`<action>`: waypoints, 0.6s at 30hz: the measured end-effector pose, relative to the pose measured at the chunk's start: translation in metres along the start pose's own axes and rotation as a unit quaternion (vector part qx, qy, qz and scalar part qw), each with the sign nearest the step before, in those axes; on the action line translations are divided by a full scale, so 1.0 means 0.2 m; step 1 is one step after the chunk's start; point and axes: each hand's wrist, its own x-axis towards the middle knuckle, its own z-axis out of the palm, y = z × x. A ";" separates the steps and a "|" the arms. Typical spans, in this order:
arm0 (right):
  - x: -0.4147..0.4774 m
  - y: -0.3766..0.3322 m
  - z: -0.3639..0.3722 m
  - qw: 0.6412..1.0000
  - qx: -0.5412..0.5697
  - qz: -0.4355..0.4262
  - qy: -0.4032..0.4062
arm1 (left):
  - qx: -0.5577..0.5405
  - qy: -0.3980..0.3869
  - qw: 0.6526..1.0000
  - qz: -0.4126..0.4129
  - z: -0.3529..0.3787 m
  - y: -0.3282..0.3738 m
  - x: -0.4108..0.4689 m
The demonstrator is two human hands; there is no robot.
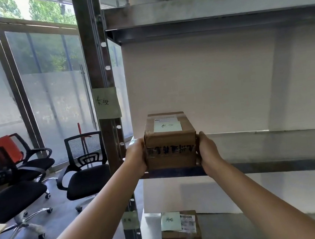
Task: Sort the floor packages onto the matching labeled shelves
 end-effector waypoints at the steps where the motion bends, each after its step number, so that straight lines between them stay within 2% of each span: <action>1: -0.02 0.00 -0.01 1.000 -0.002 0.001 0.006 | 0.010 0.003 1.000 -0.002 -0.01 -0.01 -0.02; 7: -0.16 0.02 -0.05 0.998 -0.042 -0.018 0.050 | 0.084 0.024 0.995 0.042 -0.10 -0.11 -0.09; 14: -0.30 0.12 -0.08 0.993 -0.064 -0.084 0.060 | 0.008 0.043 0.992 0.116 -0.17 -0.26 -0.22; 16: -0.35 0.14 -0.09 0.990 -0.077 -0.102 0.055 | 0.032 0.055 0.992 0.112 -0.18 -0.32 -0.21; 18: -0.41 0.16 -0.10 0.985 -0.119 -0.116 0.049 | 0.090 0.040 0.993 0.069 -0.18 -0.39 -0.21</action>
